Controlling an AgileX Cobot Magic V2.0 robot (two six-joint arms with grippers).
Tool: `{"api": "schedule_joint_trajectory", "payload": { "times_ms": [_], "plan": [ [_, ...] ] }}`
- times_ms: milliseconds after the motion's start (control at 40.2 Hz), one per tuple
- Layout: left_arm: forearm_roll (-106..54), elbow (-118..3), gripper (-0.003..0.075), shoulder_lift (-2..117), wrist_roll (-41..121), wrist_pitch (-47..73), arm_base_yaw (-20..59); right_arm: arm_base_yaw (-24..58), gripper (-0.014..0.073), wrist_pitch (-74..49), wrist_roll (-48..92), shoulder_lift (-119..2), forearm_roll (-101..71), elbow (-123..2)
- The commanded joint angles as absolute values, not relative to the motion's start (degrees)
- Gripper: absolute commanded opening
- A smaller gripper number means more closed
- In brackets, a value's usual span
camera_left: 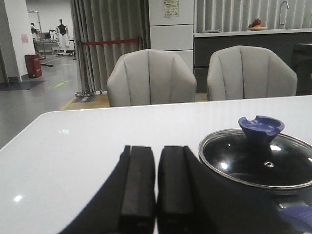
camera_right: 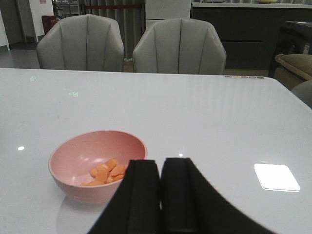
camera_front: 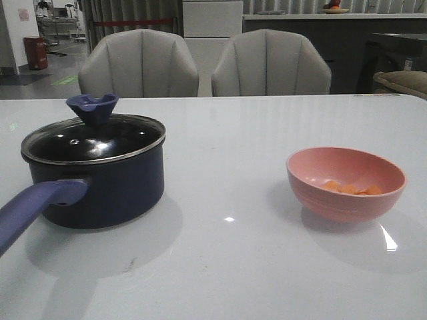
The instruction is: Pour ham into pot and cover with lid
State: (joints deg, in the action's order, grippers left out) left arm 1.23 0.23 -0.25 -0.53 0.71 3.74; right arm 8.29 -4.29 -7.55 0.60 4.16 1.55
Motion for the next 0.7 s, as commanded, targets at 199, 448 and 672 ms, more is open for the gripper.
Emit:
{"api": "schedule_joint_trajectory", "payload": {
  "times_ms": [199,448,672],
  "plan": [
    [0.66,1.50,0.0113,-1.32,-1.18,-11.72,3.67,7.92,0.0148,0.33,-7.21,1.72,5.08,1.24],
    [-0.83,-1.45,0.0113,-1.32,-1.18,-17.28,3.67,7.92,0.0148,0.33,-7.21,1.72,5.08,1.24],
    [-0.83,-13.64,0.0113,2.52,-1.18,-5.15,3.67,7.92,0.0148,0.33,-7.21,1.72,5.08,1.24]
  ]
}}
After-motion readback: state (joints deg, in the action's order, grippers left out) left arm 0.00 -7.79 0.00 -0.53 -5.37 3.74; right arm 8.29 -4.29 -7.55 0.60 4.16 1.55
